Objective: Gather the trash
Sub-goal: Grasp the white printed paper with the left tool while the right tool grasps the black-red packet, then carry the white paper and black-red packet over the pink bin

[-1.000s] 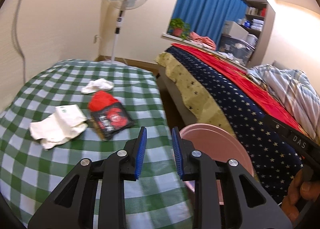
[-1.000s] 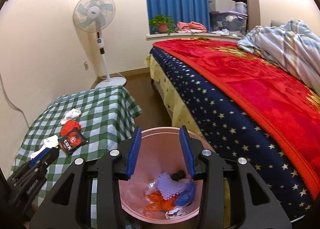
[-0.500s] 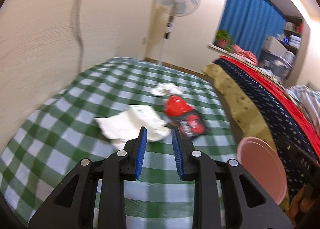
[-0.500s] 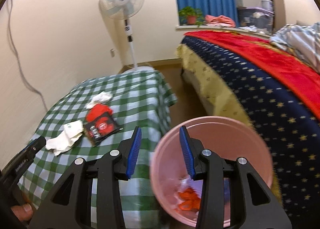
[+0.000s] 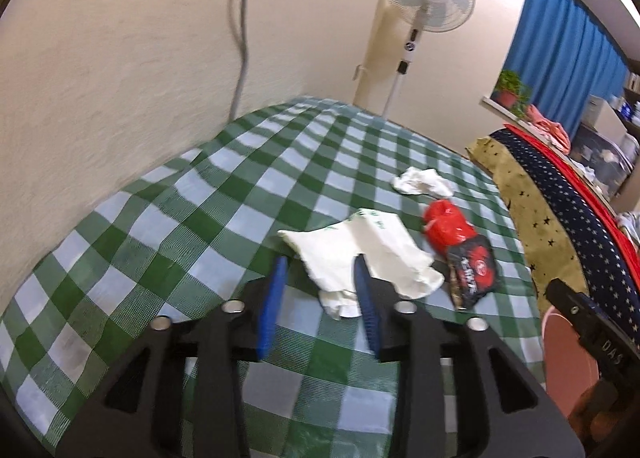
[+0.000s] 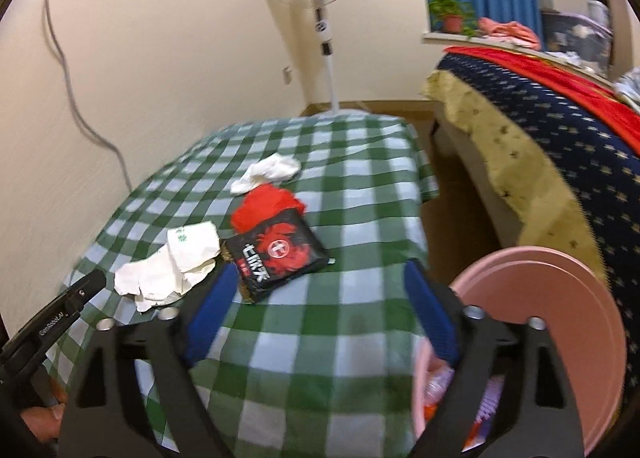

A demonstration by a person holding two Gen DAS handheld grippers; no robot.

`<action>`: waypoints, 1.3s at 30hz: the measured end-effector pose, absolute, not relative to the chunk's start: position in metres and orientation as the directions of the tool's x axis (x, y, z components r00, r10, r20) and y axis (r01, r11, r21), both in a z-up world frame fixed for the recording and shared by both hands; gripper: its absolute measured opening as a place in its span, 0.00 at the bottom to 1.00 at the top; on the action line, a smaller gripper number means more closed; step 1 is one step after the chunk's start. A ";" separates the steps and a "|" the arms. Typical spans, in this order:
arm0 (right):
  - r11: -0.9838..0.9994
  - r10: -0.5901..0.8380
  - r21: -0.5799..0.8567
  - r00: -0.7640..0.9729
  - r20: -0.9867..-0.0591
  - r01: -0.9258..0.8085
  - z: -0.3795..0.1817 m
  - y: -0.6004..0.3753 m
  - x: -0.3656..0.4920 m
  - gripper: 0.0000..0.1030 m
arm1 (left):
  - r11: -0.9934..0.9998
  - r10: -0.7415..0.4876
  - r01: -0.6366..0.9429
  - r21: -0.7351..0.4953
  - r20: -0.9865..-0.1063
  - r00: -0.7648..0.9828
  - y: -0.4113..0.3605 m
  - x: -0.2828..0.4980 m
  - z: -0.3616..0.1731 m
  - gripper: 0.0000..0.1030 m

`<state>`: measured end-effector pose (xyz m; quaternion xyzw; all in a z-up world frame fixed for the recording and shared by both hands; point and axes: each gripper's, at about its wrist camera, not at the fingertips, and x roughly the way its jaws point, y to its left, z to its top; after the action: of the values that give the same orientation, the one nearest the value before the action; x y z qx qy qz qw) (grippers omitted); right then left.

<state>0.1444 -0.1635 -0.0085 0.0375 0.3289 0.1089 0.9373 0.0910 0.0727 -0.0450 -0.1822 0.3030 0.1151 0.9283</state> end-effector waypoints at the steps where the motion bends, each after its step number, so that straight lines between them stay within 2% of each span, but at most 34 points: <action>1: 0.972 0.233 0.136 0.754 -0.614 -0.190 -0.011 -0.160 0.149 0.88 | 0.905 0.103 -0.329 -0.271 -0.610 0.786 0.075 0.093 -0.047 0.41; 4: 0.968 0.242 0.113 0.729 -0.641 -0.223 -0.021 -0.147 0.168 0.92 | 0.896 0.102 -0.346 -0.279 -0.630 0.770 0.080 0.098 -0.053 0.49; 10: 0.951 0.258 0.075 0.642 -0.722 -0.299 -0.043 -0.125 0.206 0.94 | 0.881 0.069 -0.358 -0.310 -0.664 0.744 0.088 0.108 -0.064 0.55; 15: 0.931 0.265 0.053 0.570 -0.777 -0.360 -0.057 -0.108 0.224 0.94 | 0.875 0.034 -0.350 -0.335 -0.679 0.733 0.091 0.117 -0.071 0.56; 21: 0.931 0.264 0.061 0.548 -0.794 -0.359 -0.060 -0.108 0.229 0.93 | 0.882 -0.015 -0.314 -0.350 -0.689 0.725 0.088 0.128 -0.076 0.54; 22: 0.931 0.268 0.068 0.547 -0.793 -0.358 -0.060 -0.109 0.229 0.91 | 0.888 -0.023 -0.305 -0.345 -0.694 0.720 0.085 0.131 -0.077 0.51; 23: 0.930 0.273 0.072 0.547 -0.792 -0.360 -0.059 -0.110 0.229 0.85 | 0.892 -0.033 -0.293 -0.344 -0.696 0.717 0.083 0.133 -0.077 0.39; 26: 0.928 0.288 0.084 0.559 -0.778 -0.362 -0.056 -0.113 0.225 0.79 | 0.898 -0.043 -0.279 -0.341 -0.698 0.715 0.079 0.135 -0.078 0.18; 28: 0.926 0.298 0.090 0.567 -0.768 -0.365 -0.055 -0.114 0.222 0.77 | 0.898 -0.051 -0.270 -0.346 -0.694 0.718 0.078 0.135 -0.077 0.11; 29: 0.927 0.299 0.090 0.573 -0.763 -0.364 -0.053 -0.116 0.219 0.68 | 0.899 -0.053 -0.267 -0.348 -0.691 0.720 0.077 0.134 -0.076 0.08; 39: 0.943 0.299 0.121 0.628 -0.718 -0.311 -0.019 -0.140 0.190 0.67 | 0.930 -0.051 -0.191 -0.314 -0.625 0.779 0.062 0.120 -0.040 0.02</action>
<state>0.1901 -0.1400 -0.0191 -0.0074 0.3966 0.1689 0.9023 0.1203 0.0622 -0.0400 -0.1835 0.3305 0.0380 0.9250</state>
